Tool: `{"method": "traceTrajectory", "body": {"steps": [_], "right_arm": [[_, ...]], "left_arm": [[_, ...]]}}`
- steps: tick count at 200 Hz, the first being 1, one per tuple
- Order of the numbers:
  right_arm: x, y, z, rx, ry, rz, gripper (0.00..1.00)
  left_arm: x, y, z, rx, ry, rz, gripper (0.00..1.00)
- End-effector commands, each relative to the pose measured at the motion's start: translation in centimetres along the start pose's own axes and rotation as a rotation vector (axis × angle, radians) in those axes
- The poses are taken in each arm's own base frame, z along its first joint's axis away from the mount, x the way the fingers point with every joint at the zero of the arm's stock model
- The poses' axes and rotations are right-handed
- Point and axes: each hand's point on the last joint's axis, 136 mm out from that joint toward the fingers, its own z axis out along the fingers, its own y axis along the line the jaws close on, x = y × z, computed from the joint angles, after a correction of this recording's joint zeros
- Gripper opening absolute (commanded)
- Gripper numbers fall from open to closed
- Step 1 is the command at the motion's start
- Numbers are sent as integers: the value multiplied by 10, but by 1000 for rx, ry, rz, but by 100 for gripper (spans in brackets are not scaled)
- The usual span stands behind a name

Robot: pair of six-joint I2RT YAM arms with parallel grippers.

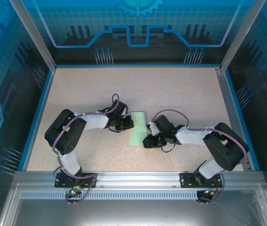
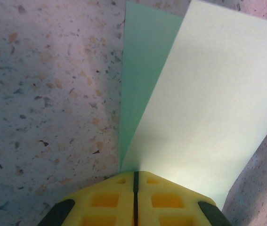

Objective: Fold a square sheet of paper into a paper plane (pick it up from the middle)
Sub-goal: Fold the square sheet of paper in half at the center of the table.

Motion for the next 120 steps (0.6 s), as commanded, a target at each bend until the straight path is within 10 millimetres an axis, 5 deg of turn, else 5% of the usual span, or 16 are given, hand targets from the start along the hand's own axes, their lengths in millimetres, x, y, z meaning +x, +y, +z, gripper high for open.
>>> {"method": "traceTrajectory", "body": {"steps": [1, 24, 54, 86, 120], "right_arm": [[-10, 12, -21, -6, -41, -21, 23], [-60, 23, -41, 6, -217, -54, 24], [-95, 23, -25, 52, -228, -73, 21], [-111, 9, 1, 57, -209, -20, 18], [-120, -14, 6, 64, -230, 43, 17]], "left_arm": [[20, 51, 6, -197, 46, -39, 10], [21, 51, 6, -198, 49, -35, 10], [23, 52, 6, -199, 60, -34, 10], [24, 52, 6, -204, 64, -32, 10], [26, 55, 6, -209, 71, -31, 10]]}}
